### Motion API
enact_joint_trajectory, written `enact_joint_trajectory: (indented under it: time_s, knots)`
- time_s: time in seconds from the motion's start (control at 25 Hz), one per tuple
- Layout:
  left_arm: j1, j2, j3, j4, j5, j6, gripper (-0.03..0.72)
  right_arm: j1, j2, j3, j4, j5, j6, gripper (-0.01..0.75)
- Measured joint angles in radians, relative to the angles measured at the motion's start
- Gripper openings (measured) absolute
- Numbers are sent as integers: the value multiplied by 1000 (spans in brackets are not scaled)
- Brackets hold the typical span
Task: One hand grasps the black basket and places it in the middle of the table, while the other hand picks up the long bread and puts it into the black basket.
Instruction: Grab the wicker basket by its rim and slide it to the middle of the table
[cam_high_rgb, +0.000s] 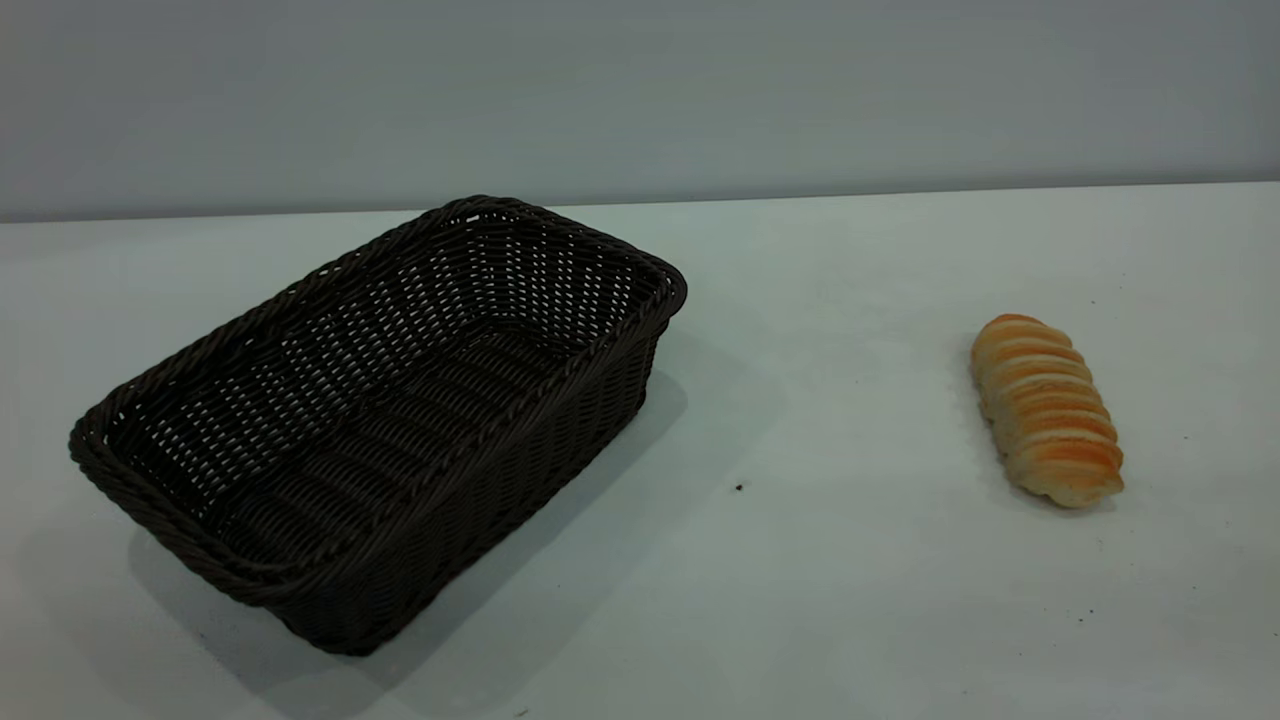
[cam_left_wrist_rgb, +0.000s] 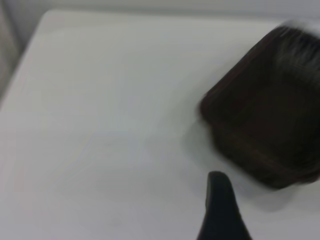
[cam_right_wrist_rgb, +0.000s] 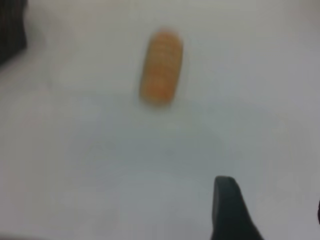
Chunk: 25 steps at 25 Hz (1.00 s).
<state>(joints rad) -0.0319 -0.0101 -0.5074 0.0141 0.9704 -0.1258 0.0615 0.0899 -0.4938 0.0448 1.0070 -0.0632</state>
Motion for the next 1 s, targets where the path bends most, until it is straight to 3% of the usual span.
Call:
enact_joint_trajectory:
  time_s: [0.16,0.48,0.84,1.0]
  knots:
    - [0,132,0,-96,-44,-14,544,0,76,-2,21,-175,-6,396]
    - [0,657,-18,-117,-225,-9,544,0,437,-2,38,-308,-9,396]
    - [0,1307,-305,-140,-235,-21,544,0,598,-2,63,-394,-9,396]
    - [-41,1503,-396,-161,-225,-32,544,0,598,-2,68,-399,-10,396]
